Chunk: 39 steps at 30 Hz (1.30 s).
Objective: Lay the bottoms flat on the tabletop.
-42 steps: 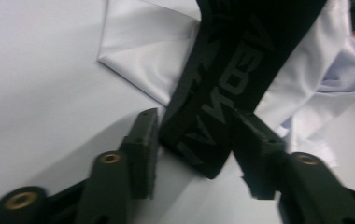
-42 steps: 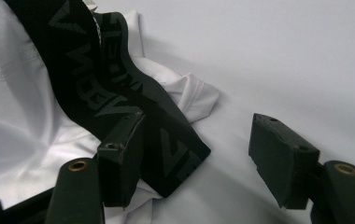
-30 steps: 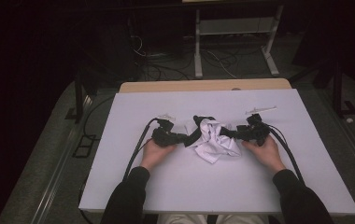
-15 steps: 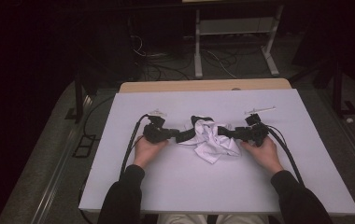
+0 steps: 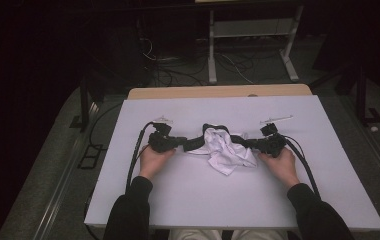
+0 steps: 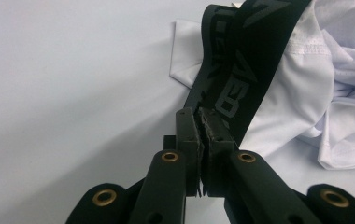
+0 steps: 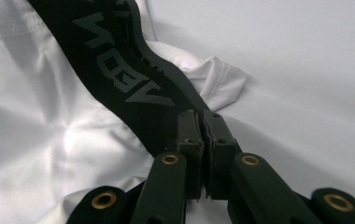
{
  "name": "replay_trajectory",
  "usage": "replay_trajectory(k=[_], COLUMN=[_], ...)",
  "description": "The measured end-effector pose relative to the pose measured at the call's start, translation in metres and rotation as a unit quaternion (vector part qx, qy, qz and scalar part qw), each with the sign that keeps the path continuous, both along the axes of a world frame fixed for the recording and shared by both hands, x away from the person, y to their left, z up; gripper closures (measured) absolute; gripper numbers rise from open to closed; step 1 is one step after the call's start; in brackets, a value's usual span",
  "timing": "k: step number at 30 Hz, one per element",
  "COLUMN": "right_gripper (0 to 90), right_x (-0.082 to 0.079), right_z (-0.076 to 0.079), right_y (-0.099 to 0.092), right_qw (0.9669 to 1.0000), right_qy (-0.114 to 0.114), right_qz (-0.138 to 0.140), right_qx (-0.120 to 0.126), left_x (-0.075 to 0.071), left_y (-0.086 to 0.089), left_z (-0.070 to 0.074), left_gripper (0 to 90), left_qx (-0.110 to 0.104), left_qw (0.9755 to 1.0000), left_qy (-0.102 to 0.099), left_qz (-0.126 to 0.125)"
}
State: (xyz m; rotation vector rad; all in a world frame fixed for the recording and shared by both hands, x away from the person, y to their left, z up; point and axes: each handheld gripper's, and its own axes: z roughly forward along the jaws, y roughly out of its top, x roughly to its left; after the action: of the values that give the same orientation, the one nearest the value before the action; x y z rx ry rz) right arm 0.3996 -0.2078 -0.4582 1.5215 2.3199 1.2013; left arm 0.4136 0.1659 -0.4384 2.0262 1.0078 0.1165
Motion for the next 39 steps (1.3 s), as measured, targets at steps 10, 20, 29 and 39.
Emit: replay_trajectory(k=[10,20,29,39], right_gripper=[86.8,86.7,86.7,86.7], right_x=[0.0,-0.002,-0.002,-0.001], right_z=[0.007,0.023,0.035,0.058], right_y=[-0.006,-0.027,-0.045,-0.034], right_qw=[0.9999,0.9992,0.9974,0.9951], right_qy=[-0.009,-0.035,-0.057,-0.098], right_qz=[-0.001,-0.02,-0.038,-0.008], right_qx=[-0.01,0.0,0.022,-0.006], left_x=[-0.001,-0.002,-0.003,-0.004], left_y=[0.008,0.014,0.024,0.029], left_z=[0.005,0.012,0.02,0.036], left_gripper=[87.2,87.2,87.5,87.9], left_qx=[-0.006,-0.013,-0.028,-0.038], left_qw=[1.0,0.9997,0.9989,0.9977], left_qy=[-0.003,-0.016,-0.031,-0.049], left_qz=[0.004,0.009,0.023,0.028])
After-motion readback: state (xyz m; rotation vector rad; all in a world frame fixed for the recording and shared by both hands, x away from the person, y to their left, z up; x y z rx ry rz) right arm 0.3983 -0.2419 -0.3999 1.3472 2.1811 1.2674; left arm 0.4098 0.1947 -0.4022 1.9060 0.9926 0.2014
